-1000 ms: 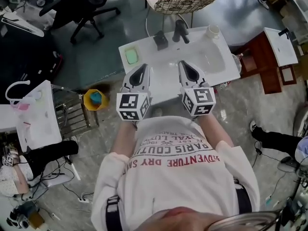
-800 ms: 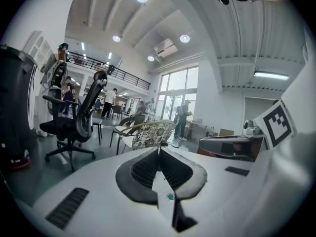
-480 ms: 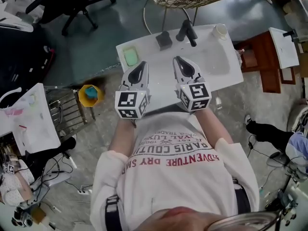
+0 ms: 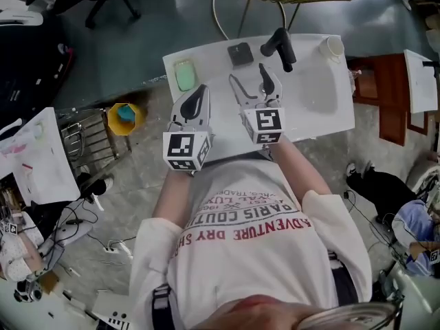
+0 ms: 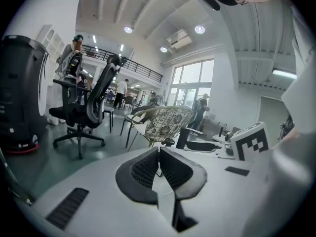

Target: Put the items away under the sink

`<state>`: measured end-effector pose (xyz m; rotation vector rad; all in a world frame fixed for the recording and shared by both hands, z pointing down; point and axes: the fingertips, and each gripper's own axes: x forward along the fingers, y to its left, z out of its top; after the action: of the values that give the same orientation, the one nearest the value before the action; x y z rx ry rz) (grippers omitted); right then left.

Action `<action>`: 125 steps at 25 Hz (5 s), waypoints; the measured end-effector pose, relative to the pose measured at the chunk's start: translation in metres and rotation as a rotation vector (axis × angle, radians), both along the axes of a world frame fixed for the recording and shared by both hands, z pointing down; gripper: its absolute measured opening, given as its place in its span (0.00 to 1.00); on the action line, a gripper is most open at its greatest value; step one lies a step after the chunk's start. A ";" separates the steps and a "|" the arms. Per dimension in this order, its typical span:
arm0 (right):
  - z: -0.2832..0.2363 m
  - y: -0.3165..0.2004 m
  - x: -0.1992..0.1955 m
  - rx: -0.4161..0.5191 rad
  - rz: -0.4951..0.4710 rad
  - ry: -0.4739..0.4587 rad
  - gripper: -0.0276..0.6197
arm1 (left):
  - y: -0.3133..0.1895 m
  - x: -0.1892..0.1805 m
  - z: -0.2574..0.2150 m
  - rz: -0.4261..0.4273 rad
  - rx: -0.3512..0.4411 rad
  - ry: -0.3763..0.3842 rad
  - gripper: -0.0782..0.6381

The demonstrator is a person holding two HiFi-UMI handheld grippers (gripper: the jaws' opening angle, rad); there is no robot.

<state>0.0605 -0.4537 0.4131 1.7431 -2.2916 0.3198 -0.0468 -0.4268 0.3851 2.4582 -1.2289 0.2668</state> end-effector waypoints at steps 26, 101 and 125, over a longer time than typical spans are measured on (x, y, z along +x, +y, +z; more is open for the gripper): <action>0.121 -0.087 0.005 -0.098 0.068 0.090 0.62 | -0.016 -0.022 0.092 -0.149 -0.173 -0.084 0.15; -0.007 0.414 0.111 -0.056 -0.092 -0.004 0.62 | 0.396 0.096 0.015 -0.102 -0.051 0.045 0.15; 0.290 0.346 0.081 -0.011 -0.135 0.021 0.62 | 0.318 0.074 0.288 -0.073 0.073 -0.024 0.15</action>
<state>0.1411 -0.1082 0.7034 1.5698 -2.3726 0.2861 0.0274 -0.1086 0.6732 2.4715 -1.3577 0.2364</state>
